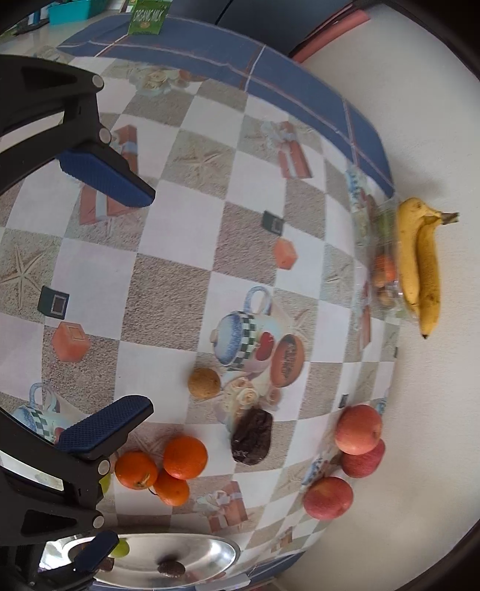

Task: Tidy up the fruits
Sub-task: 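Grasp the large green pear with the right tool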

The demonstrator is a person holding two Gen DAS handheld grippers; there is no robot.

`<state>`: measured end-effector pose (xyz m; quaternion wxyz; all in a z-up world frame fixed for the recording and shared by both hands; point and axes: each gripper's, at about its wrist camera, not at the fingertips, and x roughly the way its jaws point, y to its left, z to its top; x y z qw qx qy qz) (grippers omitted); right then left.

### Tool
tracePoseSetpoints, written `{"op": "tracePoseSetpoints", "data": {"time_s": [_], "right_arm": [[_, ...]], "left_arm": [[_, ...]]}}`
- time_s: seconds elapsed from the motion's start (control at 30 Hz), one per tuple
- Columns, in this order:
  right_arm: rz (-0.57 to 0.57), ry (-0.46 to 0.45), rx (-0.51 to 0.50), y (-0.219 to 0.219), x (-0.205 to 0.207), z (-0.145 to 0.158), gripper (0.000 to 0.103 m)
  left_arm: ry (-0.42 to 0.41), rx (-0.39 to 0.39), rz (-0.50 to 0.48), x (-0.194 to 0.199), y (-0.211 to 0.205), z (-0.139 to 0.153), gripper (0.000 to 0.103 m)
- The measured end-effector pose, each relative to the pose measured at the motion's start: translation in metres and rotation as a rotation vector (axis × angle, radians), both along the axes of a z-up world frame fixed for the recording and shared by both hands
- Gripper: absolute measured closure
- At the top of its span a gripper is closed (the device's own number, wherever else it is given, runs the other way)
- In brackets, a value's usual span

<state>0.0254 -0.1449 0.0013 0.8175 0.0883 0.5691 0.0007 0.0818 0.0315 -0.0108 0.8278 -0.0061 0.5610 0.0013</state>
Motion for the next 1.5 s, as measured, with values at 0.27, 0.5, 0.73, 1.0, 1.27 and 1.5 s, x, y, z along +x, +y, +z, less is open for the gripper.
{"op": "tracePoseSetpoints", "data": {"time_s": [0.27, 0.5, 0.73, 1.0, 1.27, 1.5], "right_arm": [[0.038, 0.088, -0.023, 0.009, 0.002, -0.023, 0.014], [0.076, 0.144, -0.083, 0.018, 0.003, -0.041, 0.017], [0.119, 0.156, -0.133, 0.028, 0.003, -0.048, 0.029], [0.114, 0.145, -0.129, 0.031, 0.007, -0.047, 0.049], [0.110, 0.150, -0.123, 0.029, 0.010, -0.046, 0.049], [0.106, 0.113, -0.055, 0.026, 0.009, -0.031, 0.049]], "left_arm": [[0.128, -0.022, 0.054, 0.001, 0.003, -0.038, 0.000], [0.150, -0.039, 0.086, 0.001, 0.005, -0.045, 0.000], [0.156, -0.050, 0.081, 0.004, 0.001, -0.046, 0.000], [0.151, -0.047, 0.077, 0.003, -0.002, -0.043, 0.000], [0.152, -0.075, 0.083, 0.005, -0.001, -0.042, 0.000], [0.112, -0.128, 0.077, 0.007, 0.003, -0.027, 0.000]]}}
